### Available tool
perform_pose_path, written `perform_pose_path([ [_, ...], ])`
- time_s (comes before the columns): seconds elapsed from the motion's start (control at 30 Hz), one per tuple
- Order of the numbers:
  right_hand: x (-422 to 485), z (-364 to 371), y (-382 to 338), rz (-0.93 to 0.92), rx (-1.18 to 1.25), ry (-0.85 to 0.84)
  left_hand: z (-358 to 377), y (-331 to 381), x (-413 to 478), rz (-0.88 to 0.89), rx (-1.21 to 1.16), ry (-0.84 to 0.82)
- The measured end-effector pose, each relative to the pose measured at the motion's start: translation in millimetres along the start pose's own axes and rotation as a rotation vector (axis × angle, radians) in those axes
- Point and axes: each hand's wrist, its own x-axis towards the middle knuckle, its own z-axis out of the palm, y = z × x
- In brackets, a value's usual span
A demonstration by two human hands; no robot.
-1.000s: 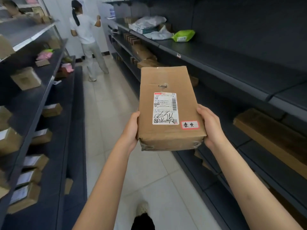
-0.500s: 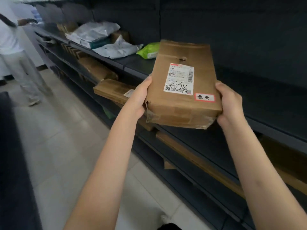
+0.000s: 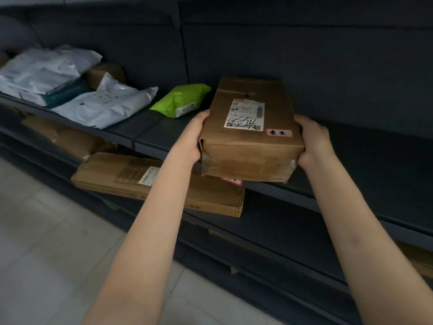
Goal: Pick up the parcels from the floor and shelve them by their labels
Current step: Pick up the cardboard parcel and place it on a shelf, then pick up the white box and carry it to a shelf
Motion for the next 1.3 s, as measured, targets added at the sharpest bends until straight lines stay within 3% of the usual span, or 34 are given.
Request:
perform_pose_path([
  [0.17,-6.6,12.4,12.9,-0.103,0.028,0.082,-23.0,9.4,18.6,0.023,0.061,-0.065],
  [0.3,-32.4,-0.3,22.0,-0.279,0.022,0.237,-32.0,34.0,0.8,0.224,0.064,-0.03],
  [0.4,-70.1,-17.6,29.5,-0.353,-0.036,0.34,-11.6,46.0,-33.7,0.48,0.14,-0.236],
  [0.5,-120.7,-47.2,41.3,-0.421,-0.032,0.48,27.9,27.8,-79.3,0.584,0.254,-0.494],
  [0.67,-218.9,-130.0,68.9,-0.501,0.043,0.832,105.8,-56.6,-151.8,0.366,0.208,-0.959],
  [0.9,-401.3,-261.3,145.2,-0.516,0.133,1.352,177.8,-200.7,-304.1,0.039,0.265,-1.371],
  [1.1,-519.3,-364.8,197.4,-0.465,0.26,1.626,240.9,-293.0,-438.4,-0.084,0.332,-1.541],
  [1.3,-593.5,-475.8,211.2,-0.449,0.304,1.717,316.0,-357.4,-545.7,-0.136,0.369,-1.594],
])
